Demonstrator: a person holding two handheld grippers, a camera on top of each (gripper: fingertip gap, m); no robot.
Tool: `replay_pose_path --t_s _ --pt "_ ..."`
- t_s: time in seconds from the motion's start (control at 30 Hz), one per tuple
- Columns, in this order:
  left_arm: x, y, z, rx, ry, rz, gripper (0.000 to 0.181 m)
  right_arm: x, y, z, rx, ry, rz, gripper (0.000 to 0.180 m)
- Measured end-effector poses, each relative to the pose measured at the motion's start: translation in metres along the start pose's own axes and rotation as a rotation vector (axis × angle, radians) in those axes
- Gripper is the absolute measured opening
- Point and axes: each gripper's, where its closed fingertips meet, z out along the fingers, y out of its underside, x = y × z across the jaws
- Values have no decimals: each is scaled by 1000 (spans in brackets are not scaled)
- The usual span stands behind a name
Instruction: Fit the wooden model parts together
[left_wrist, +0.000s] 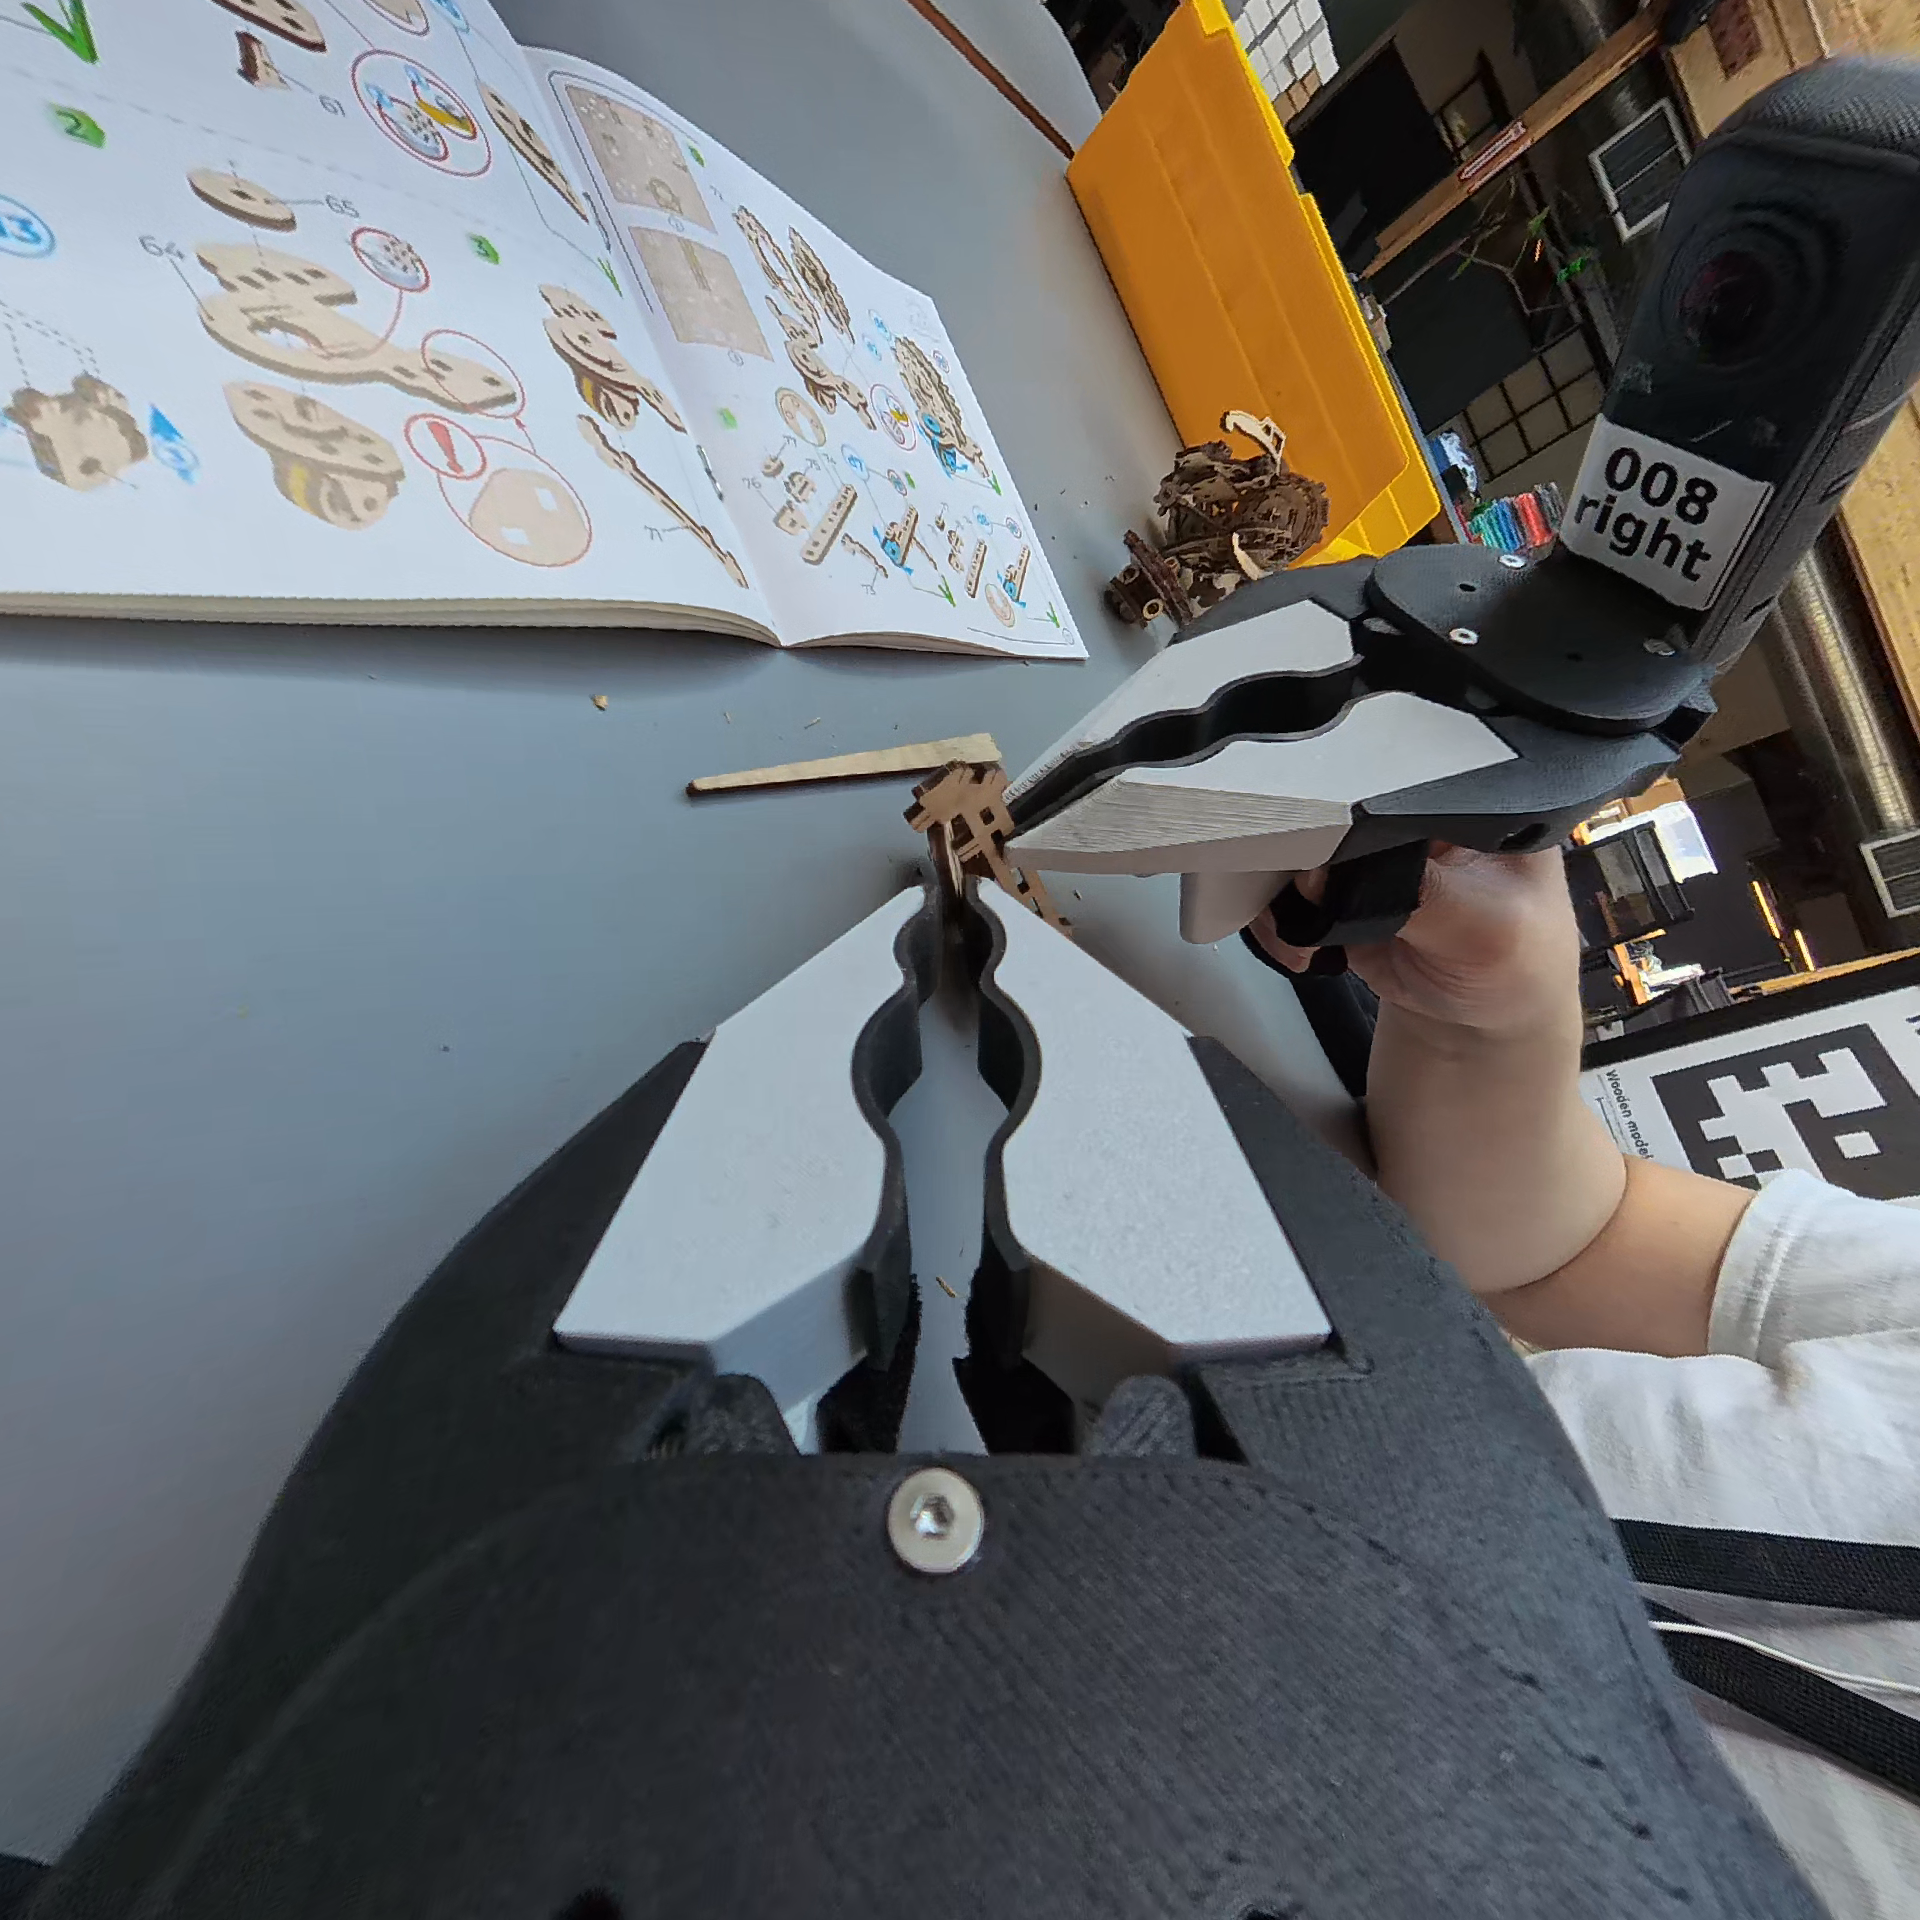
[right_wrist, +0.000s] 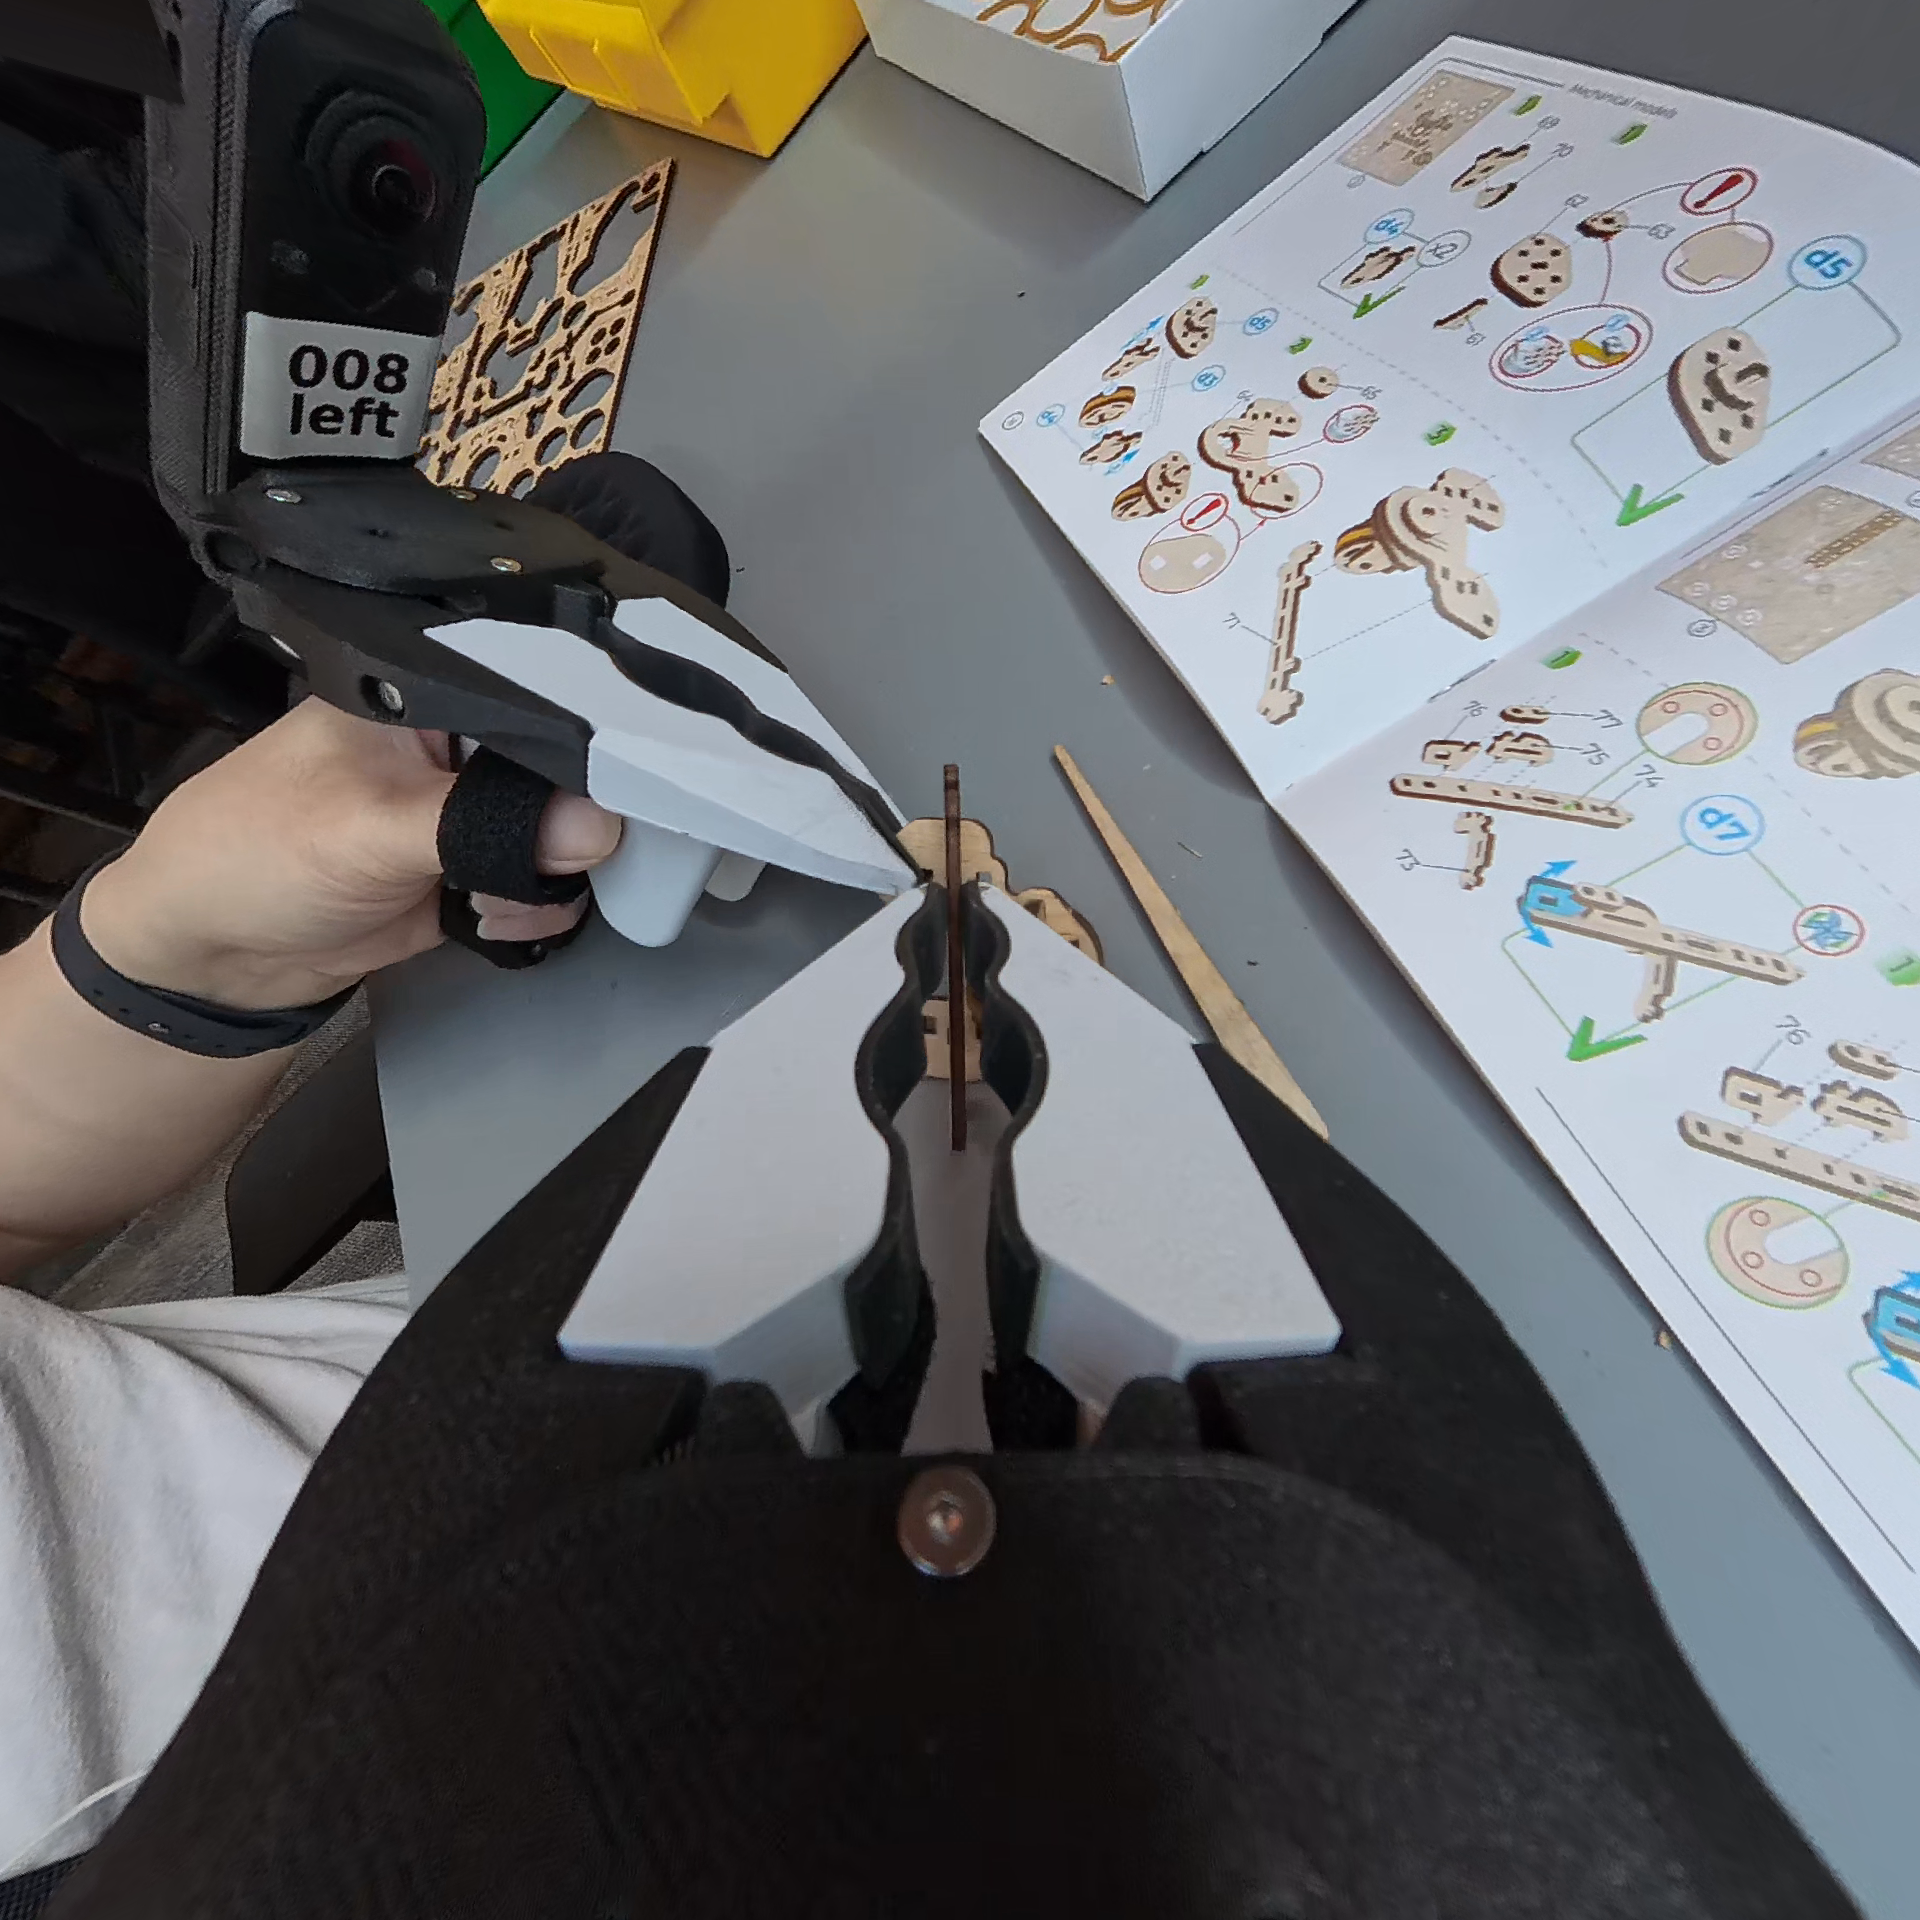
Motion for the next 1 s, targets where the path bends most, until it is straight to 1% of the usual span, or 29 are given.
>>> replay_pose_path --t_s 0.07,0.3,0.57,0.77,1.0 --pt "-2 0 0 1 8 -31 2 1 2 2 -6 6 16 1" --pt "-4 0 2 2 1 -38 2 3 2 3 5 -32 111 1" --pt "-5 5 9 -58 37 -96 3 4 3 4 -8 -29 106 1" --pt "-1 2 8 -23 28 -42 1 1 0 1 27 -91 175 1" --pt "-1 1 7 -10 -1 -7 1 1 -1 2 9 -62 141 2"
